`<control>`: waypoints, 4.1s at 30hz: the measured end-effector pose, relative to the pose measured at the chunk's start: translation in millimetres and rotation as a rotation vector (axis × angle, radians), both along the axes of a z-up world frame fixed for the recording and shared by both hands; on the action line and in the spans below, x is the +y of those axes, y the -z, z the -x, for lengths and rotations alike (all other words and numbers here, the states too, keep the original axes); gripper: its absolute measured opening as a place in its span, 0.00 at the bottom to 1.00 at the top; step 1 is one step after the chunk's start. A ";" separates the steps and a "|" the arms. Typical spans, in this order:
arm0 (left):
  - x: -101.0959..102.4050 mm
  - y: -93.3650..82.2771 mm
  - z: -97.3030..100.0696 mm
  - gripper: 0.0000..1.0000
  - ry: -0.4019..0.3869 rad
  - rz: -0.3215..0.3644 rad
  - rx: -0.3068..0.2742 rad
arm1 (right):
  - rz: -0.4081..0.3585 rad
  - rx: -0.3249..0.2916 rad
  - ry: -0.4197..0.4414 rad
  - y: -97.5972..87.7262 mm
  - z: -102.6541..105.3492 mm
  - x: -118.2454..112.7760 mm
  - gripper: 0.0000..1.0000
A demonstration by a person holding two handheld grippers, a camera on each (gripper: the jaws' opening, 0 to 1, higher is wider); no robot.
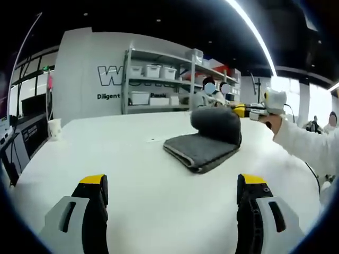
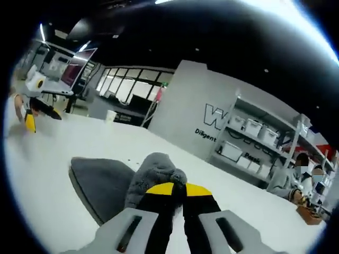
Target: Open the folded towel by lifting each exposed corner and separating the folded layers until the towel lies flat within the target outline without major curled edges
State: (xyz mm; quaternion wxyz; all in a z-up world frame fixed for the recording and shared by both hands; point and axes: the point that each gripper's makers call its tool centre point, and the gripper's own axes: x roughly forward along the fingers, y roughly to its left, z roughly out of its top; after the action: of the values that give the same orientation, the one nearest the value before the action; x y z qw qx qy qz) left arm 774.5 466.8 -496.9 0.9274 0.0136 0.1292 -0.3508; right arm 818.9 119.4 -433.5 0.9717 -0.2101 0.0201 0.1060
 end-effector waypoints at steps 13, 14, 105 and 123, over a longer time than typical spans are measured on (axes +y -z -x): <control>6.0 -0.6 -8.6 1.00 0.001 0.005 0.005 | 0.046 0.064 0.161 41.4 18.2 -72.3 0.00; 5.3 -0.3 -8.0 1.00 0.001 0.004 0.007 | 0.049 0.073 0.177 46.1 20.3 -79.1 0.00; -7.5 6.8 3.6 1.00 0.001 -0.024 0.017 | 0.250 0.250 -0.393 65.4 30.2 197.5 0.76; -11.1 10.2 13.1 1.00 0.001 -0.024 0.021 | 0.343 0.268 -0.432 107.5 0.0 224.7 0.31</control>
State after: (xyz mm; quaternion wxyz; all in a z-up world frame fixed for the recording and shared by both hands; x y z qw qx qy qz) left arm 761.4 455.7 -507.1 0.9255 0.0211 0.1431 -0.3500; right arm 818.9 344.0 -541.0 0.8656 -0.3546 0.1206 0.3322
